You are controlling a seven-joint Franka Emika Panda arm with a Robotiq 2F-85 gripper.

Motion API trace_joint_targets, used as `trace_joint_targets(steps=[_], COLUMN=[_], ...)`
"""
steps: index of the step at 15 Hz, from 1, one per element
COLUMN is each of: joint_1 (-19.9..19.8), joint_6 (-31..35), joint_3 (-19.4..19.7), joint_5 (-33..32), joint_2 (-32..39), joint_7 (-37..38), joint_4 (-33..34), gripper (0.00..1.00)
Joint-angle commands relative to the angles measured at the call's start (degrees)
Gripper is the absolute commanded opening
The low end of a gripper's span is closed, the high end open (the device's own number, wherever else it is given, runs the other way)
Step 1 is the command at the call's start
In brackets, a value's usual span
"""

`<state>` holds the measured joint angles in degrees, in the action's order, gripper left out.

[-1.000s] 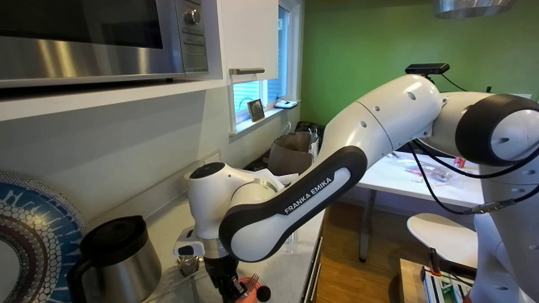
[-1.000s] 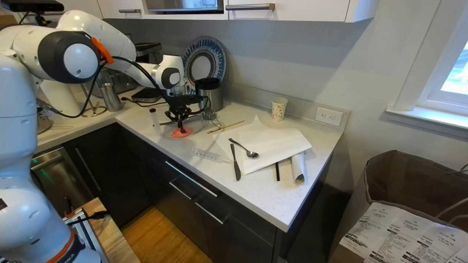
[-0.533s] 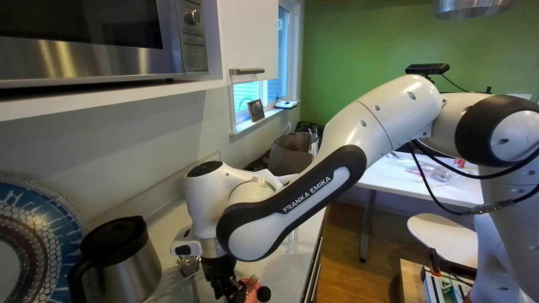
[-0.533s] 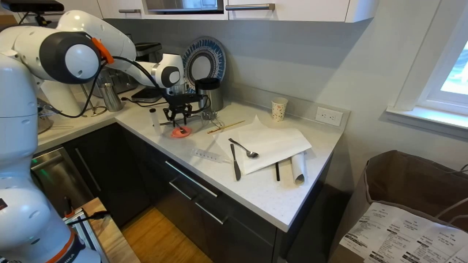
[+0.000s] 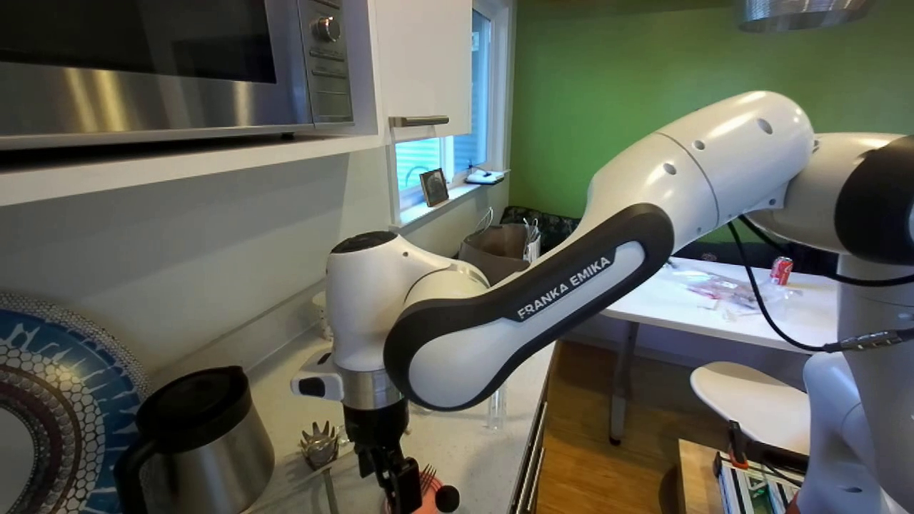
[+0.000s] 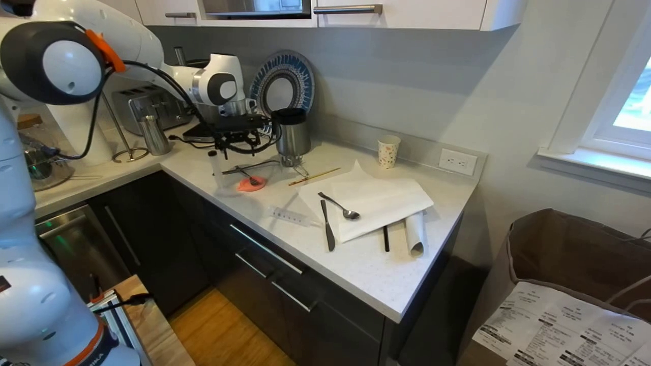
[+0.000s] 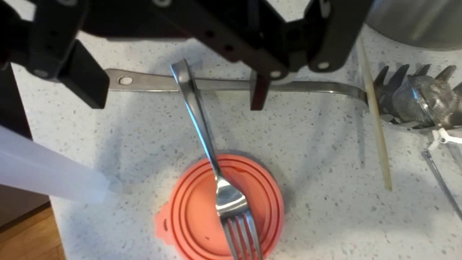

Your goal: Pick up the silver fork from the white kitchen paper on the kitchen counter and put it on the pink lunch box lid

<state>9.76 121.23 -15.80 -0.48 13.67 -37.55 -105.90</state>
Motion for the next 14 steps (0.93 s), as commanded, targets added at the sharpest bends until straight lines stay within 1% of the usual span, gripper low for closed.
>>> trace_joint_targets(steps=[1, 7, 11, 12, 13, 14], joint_1=[0.5, 0.13, 0.17, 0.17, 0.11, 0.46], joint_6=[4.01, 10.69, 16.71, 16.95, 18.33, 15.62], joint_3=[0.87, 2.67, 3.89, 3.99, 4.12, 4.19], joint_5=[1.67, 3.85, 4.01, 3.01, 1.23, 2.08], joint_2=[-7.46, -16.17, -21.14, -22.17, -22.8, -19.3], joint_7=[9.91, 23.98, 33.94, 35.58, 35.01, 33.22], joint_4=[-6.96, -15.15, -21.28, -22.43, -23.36, -18.86], gripper=[1.0, 1.0, 1.0, 1.0, 1.0, 1.0])
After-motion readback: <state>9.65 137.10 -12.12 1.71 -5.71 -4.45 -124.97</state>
